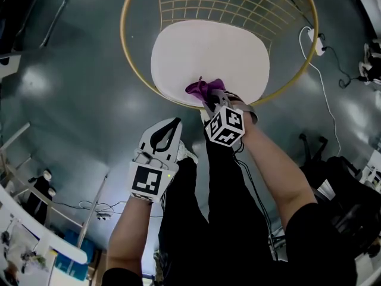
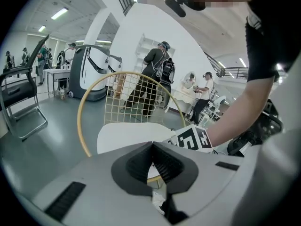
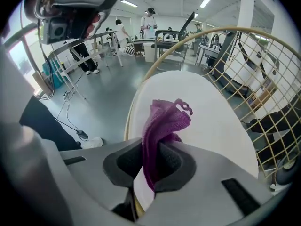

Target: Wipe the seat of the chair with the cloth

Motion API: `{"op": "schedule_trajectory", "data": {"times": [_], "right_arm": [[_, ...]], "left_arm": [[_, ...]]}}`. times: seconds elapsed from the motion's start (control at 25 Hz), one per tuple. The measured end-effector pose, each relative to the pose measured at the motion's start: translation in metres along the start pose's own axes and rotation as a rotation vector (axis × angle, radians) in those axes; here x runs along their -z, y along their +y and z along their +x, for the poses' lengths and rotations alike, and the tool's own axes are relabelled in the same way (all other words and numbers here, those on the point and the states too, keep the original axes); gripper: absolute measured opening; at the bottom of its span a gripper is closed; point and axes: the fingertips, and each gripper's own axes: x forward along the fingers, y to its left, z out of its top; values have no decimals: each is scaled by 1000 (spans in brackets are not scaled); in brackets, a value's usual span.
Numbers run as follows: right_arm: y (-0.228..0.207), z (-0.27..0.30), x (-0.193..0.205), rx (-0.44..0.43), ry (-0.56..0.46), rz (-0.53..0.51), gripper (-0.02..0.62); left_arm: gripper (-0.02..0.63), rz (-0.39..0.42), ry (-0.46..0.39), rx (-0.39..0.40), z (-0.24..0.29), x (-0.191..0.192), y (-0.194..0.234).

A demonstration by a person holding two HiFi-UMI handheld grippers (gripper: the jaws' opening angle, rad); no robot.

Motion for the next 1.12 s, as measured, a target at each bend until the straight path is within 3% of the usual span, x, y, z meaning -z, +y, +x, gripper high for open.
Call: {"op": "schedule_trajectory", "data": {"times": [0.44, 1.12], "right_arm": [[31, -3, 8, -27, 17, 35, 60], [32, -22, 6, -206, -128, 409, 60]], "left_arm": [[11, 6, 5, 16, -12, 12, -11], [11, 26, 6, 23, -4, 11, -30]]}}
